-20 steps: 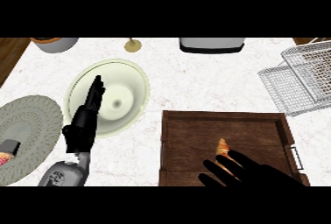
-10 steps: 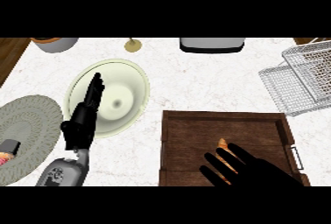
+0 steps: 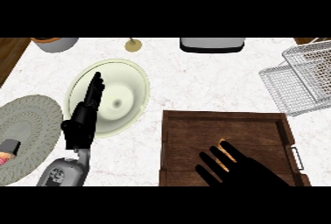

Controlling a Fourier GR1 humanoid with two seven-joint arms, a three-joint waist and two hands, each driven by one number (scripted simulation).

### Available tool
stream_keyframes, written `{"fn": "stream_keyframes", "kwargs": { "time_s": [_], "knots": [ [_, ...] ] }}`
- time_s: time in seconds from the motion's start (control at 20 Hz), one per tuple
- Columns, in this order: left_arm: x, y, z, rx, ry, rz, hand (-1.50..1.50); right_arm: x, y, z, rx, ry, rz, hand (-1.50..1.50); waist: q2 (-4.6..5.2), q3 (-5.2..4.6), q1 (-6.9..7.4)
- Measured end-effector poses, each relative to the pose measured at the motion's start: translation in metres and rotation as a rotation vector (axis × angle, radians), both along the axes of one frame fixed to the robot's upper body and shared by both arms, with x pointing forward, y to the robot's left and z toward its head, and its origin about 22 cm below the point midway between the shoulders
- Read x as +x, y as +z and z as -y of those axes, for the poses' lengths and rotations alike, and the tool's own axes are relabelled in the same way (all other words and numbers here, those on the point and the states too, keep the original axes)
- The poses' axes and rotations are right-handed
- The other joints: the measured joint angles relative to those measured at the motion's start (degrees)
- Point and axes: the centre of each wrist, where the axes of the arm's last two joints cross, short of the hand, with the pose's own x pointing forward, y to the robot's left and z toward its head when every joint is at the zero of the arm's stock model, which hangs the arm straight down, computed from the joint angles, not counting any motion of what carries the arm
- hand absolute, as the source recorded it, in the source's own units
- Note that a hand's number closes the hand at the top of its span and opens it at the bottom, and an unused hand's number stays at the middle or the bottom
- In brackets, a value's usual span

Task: Pick the croissant from the tray and place it in the tiered basket

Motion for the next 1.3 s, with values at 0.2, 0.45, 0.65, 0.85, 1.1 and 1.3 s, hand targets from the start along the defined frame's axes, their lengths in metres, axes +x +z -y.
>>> {"fn": "stream_keyframes", "kwargs": {
  "time_s": [0.2, 0.45, 0.65, 0.85, 1.1, 1.3],
  "knots": [
    [-0.001, -0.002, -0.005, 0.000, -0.007, 0.001, 0.00, 0.005, -0.008, 0.001, -0.026, -0.041, 0.055, -1.50, 0.00, 0.00, 0.01],
    [-0.007, -0.007, -0.003, -0.001, 0.000, 0.009, 0.00, 0.015, -0.014, 0.009, -0.052, -0.094, 0.078, -1.50, 0.03, 0.01, 0.00],
    [-0.008, -0.005, 0.002, -0.001, -0.006, 0.006, 0.00, 0.023, -0.028, 0.015, -0.059, -0.130, 0.059, -1.50, 0.04, 0.02, 0.01],
    [-0.006, -0.009, -0.001, -0.004, -0.006, 0.005, 0.00, 0.025, -0.035, 0.020, -0.050, -0.137, 0.044, -1.50, 0.05, 0.02, -0.06],
    [-0.004, -0.009, -0.003, 0.001, -0.005, 0.002, 0.00, 0.028, -0.047, 0.024, -0.030, -0.125, 0.019, -1.50, 0.05, 0.01, -0.01],
    [-0.009, -0.005, -0.003, 0.000, -0.003, 0.005, 0.00, 0.030, -0.054, 0.020, -0.017, -0.121, 0.002, -1.50, 0.03, 0.01, 0.03]
  ]
}}
